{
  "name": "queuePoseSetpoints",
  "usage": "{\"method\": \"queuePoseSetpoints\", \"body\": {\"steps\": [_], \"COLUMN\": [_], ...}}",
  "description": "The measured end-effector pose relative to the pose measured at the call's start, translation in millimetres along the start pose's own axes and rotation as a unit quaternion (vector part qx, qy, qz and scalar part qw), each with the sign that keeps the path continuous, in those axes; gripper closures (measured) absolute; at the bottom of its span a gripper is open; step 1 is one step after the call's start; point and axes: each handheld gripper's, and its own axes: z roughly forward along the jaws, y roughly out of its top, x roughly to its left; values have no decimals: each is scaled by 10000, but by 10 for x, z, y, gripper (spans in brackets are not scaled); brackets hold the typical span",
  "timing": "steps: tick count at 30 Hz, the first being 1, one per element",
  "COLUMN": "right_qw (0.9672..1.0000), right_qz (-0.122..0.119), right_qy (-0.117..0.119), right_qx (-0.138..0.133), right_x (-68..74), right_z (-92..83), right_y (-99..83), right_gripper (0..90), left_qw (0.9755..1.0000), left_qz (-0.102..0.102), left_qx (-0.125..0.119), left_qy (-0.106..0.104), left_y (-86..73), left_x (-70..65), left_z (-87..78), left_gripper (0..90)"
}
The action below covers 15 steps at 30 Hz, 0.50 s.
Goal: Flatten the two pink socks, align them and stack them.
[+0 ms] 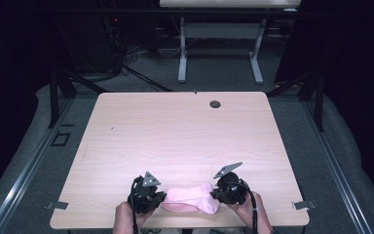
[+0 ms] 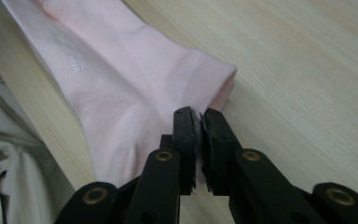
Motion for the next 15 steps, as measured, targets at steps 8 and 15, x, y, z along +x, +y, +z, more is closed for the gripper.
{"method": "queuePoseSetpoints", "body": {"steps": [8,15], "right_qw": [10000,9995], "right_qz": [54,17], "right_qy": [29,-30], "right_qx": [-15,-308], "right_x": [-23,-8], "right_z": [95,25], "right_y": [-86,-137], "right_gripper": [804,588], "left_qw": [9996,9973], "left_qz": [135,28], "left_qx": [-21,-487], "left_qy": [264,541], "left_y": [-70,-49], "left_x": [-43,6], "left_z": [81,-79], "left_gripper": [842,348]}}
